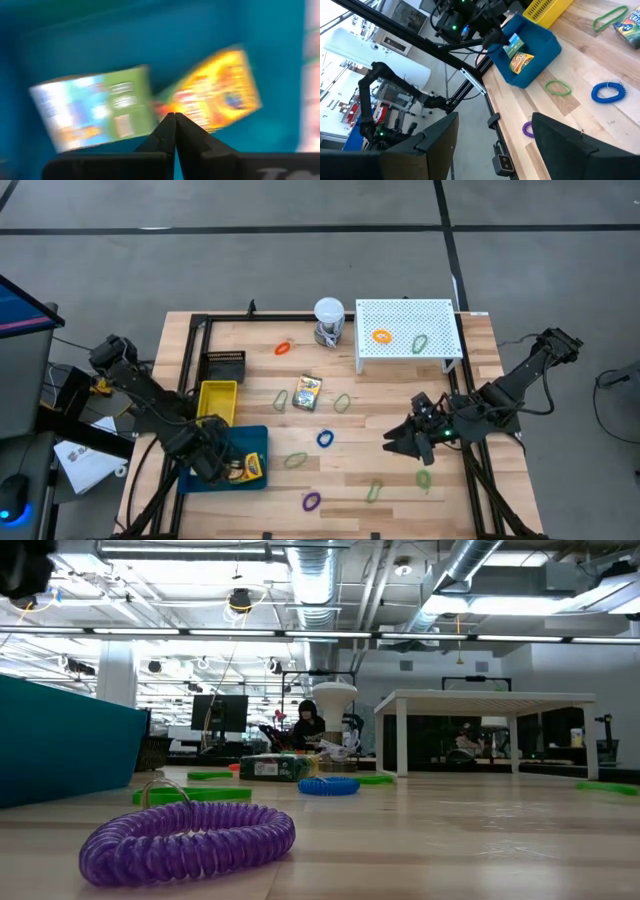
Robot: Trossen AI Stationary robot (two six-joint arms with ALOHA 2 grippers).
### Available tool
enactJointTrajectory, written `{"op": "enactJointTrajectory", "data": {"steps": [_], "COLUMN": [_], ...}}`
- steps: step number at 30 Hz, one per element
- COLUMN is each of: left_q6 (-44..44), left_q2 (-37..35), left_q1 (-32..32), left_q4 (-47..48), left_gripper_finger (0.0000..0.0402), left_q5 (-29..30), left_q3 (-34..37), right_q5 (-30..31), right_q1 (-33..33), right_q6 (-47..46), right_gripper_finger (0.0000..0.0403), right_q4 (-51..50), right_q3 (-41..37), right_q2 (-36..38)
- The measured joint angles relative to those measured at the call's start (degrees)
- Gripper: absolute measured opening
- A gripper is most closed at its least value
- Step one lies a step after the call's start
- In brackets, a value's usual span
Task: Pick & Place Office Desk Supplies
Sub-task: Adjust the left crayon box in the blue bin, then put the crayon box into the blue bin
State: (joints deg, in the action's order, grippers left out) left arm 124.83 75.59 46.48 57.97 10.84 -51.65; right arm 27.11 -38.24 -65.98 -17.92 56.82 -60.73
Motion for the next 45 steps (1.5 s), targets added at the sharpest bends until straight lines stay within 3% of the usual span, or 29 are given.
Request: {"op": "enactJointTrajectory", "data": {"steps": [2, 9, 20, 29, 35, 37, 40, 42, 43, 45], "left_q6": [0.06, 0.05, -0.09, 0.18, 0.42, -0.16, -5.40, -16.37, -25.14, -48.62], "left_q2": [0.94, 6.94, 18.01, 18.25, 12.40, 9.04, 1.83, -3.84, -6.75, -11.44], "left_q1": [-0.71, -5.78, -5.63, -2.52, -5.57, -6.48, -6.47, -6.32, -6.51, -8.20], "left_q4": [0.95, 11.82, 6.10, 2.39, 5.73, 5.95, 0.87, -7.03, -12.52, -27.23], "left_gripper_finger": [0.0000, 0.0000, 0.0000, 0.0000, 0.0000, 0.0000, 0.0000, 0.0000, 0.0000, 0.0000], "left_q5": [2.85, -0.14, -5.24, -7.98, 2.08, 10.79, 30.20, 41.19, 43.32, 39.17], "left_q3": [-0.10, 0.01, 0.06, 0.04, -0.43, -1.01, -1.12, -1.12, -1.12, -1.16], "right_q5": [0.39, 1.51, 1.49, 1.49, 1.49, 1.49, 1.55, 2.28, 2.98, 3.43], "right_q1": [0.00, 0.00, -0.01, -1.99, -2.01, -2.01, -2.03, -2.03, -2.03, -2.01], "right_q6": [0.26, 0.85, 0.07, -1.07, -1.07, -1.05, -1.07, -1.09, -1.09, -1.05], "right_gripper_finger": [0.0249, 0.0249, 0.0249, 0.0249, 0.0249, 0.0249, 0.0249, 0.0249, 0.0249, 0.0249], "right_q4": [-0.03, -0.49, 0.14, 0.34, 0.24, 0.23, 0.17, 0.10, 0.10, 0.07], "right_q3": [0.00, -0.02, -0.03, -0.02, -0.02, -0.02, -0.02, -0.02, -0.02, -0.02], "right_q2": [0.00, 0.00, -1.31, -1.51, -1.52, -1.51, -1.51, -1.51, -1.51, -1.51]}}
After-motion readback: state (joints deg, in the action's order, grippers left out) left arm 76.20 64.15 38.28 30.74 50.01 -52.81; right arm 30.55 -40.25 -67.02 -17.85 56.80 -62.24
